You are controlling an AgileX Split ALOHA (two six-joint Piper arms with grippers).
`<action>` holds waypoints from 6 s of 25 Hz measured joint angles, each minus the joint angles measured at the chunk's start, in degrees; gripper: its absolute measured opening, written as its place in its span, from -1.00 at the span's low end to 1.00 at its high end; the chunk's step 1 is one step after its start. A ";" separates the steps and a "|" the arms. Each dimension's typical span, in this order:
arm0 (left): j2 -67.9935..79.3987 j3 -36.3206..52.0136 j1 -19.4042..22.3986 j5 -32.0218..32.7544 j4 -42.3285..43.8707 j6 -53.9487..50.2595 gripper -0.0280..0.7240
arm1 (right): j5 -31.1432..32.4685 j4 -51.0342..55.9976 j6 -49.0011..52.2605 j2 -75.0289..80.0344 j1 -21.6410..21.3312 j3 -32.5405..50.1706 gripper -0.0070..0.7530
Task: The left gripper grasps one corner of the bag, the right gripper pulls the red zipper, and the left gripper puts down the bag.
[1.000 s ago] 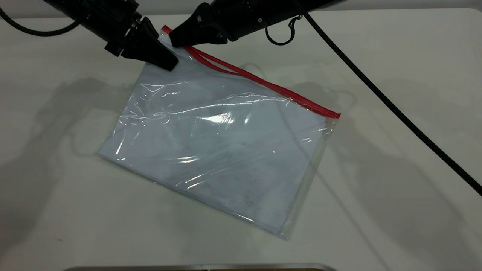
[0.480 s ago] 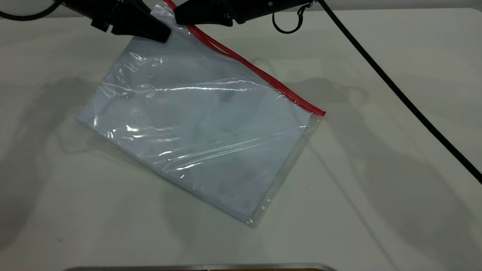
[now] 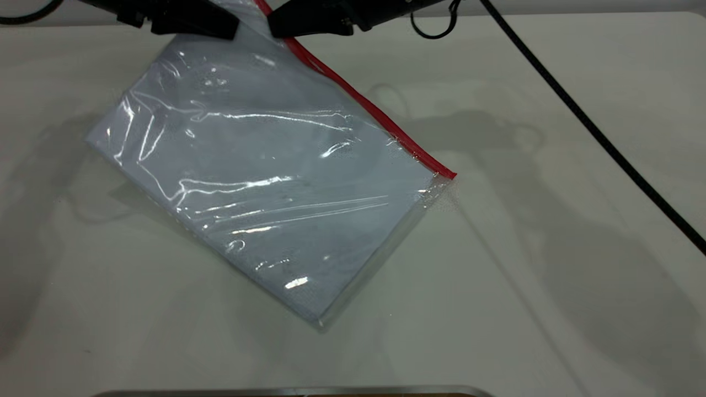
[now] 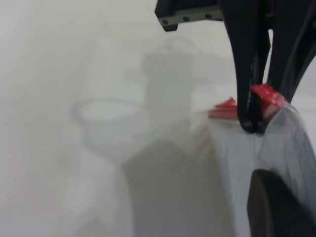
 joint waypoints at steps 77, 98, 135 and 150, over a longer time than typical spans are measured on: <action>-4.06 7.43 -3.15 -6.99 -7.89 -39.62 0.31 | 14.97 -37.88 60.86 -25.14 -6.93 -35.27 0.24; -40.97 7.38 0.55 0.25 6.85 -58.57 0.34 | 14.97 -64.22 66.60 -66.33 -6.93 16.93 0.23; -129.00 68.55 0.55 -0.07 62.79 -104.57 0.26 | 7.82 -82.66 82.01 -129.83 -6.93 83.62 0.17; -142.68 70.15 0.55 -1.18 62.82 -104.81 0.26 | 8.06 -82.60 82.11 -146.03 -14.00 83.71 0.16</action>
